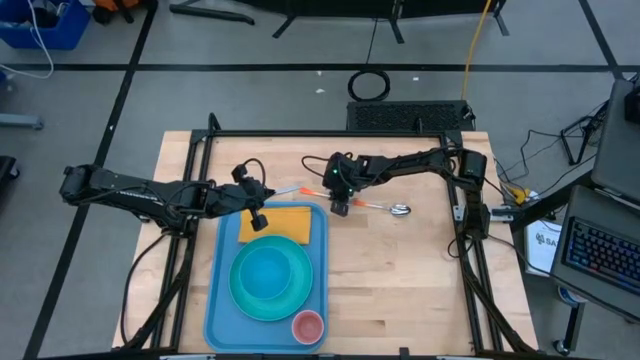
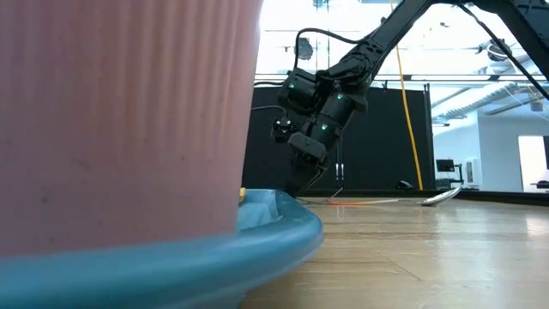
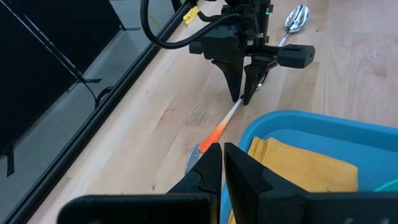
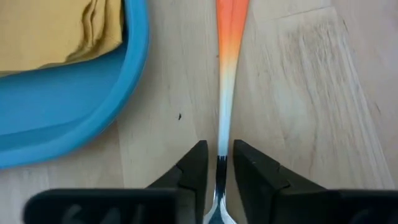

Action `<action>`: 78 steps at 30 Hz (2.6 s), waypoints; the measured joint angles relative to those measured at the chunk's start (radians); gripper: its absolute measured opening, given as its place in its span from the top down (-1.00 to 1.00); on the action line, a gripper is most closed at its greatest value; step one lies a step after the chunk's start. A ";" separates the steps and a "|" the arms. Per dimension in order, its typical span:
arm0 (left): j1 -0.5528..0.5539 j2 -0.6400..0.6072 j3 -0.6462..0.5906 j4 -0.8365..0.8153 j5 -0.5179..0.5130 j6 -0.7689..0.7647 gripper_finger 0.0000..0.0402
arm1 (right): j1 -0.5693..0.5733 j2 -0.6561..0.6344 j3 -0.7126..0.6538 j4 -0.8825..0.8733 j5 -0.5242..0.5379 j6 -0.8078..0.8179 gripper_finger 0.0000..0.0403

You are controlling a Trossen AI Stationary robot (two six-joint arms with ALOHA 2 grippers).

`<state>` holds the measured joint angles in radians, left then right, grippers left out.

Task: Set up tray
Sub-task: Put the orange fork on the yellow napkin on the blue serving tray

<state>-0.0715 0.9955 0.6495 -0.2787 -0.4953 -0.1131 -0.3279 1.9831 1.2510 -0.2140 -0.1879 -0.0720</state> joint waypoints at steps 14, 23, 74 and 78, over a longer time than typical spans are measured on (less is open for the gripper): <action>0.000 0.000 0.000 0.000 0.000 -0.002 0.89 | 0.000 0.000 0.000 0.003 0.001 -0.001 0.94; 0.000 0.000 0.000 0.000 0.000 -0.002 0.89 | 0.000 0.000 0.000 0.016 0.005 -0.001 0.98; 0.000 0.000 0.000 0.002 0.000 0.004 0.89 | 0.140 -0.103 0.150 0.011 -0.004 0.042 1.00; 0.000 0.000 0.000 0.030 0.001 0.019 0.89 | 0.144 -0.069 0.183 0.009 -0.024 0.039 1.00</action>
<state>-0.0716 0.9951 0.6495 -0.2491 -0.4945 -0.0941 -0.1840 1.9146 1.4340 -0.2050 -0.2115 -0.0327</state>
